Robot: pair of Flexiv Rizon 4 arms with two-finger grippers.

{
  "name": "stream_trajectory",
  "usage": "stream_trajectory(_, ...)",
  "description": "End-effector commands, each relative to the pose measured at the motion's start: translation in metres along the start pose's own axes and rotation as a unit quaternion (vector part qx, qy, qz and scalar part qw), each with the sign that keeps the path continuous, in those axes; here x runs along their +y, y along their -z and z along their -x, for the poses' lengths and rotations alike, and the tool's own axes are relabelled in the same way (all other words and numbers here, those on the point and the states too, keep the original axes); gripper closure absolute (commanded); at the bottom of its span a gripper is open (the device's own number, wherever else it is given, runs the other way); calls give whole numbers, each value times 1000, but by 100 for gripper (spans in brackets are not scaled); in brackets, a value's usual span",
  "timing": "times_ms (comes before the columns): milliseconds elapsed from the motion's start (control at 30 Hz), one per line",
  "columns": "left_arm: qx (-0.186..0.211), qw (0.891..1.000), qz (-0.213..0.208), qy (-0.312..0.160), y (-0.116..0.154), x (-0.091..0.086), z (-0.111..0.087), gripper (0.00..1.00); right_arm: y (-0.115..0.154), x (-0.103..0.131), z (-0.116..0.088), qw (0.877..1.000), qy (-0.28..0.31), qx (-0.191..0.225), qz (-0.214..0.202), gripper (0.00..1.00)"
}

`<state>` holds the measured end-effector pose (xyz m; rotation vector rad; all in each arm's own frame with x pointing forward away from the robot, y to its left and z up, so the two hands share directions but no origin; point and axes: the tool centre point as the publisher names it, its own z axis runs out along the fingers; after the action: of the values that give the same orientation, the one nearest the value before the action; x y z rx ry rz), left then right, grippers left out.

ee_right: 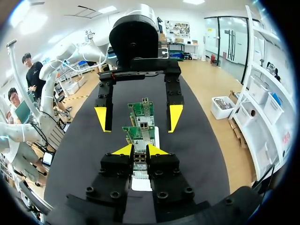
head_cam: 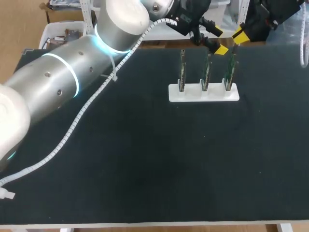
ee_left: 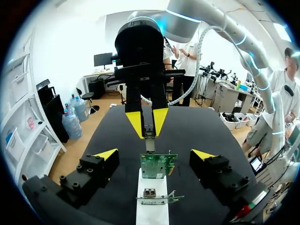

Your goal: Pick up the optical module with the left hand, and insert it into the network port with the right hand.

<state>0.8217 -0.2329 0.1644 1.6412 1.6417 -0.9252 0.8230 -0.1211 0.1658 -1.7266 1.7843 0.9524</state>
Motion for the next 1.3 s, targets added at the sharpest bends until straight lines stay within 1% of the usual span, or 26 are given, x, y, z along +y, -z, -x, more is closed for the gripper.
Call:
stream_trajectory(33,3,982,-187,-1,-2,10,2,0,-1,-6,-2,999,-2,0,43,100)
stream_trajectory(600,3,982,-187,-1,-2,10,2,0,-2,-7,-3,999,-4,1,44,100)
stream_trajectory(633,3,982,-187,-1,-2,10,2,0,-2,-7,-3,999,-5,2,44,93)
stream_trajectory(667,3,982,-187,-1,-2,10,2,0,-2,-7,-3,999,-6,2,43,72)
stream_trajectory(700,3,982,-187,-1,-2,10,2,0,-2,-7,-3,999,-6,3,44,62)
stream_trajectory(733,3,982,-187,-1,-2,10,2,0,-2,-7,-3,999,-5,4,44,55)
stream_trajectory(767,3,982,-187,-1,-2,10,2,0,-2,-7,-3,999,-4,5,44,43)
stream_trajectory(800,3,982,-187,-1,-2,10,2,0,-2,-7,-3,999,-4,6,44,7)
stream_trajectory(833,3,982,-187,-1,-2,10,2,0,-2,-7,-3,999,-4,6,44,0)
stream_trajectory(1200,3,982,-187,-1,-2,10,2,0,5,-7,0,999,-2,5,42,0)
stream_trajectory(1300,3,982,-187,-1,-2,10,2,0,10,-9,2,999,-9,-10,39,0)
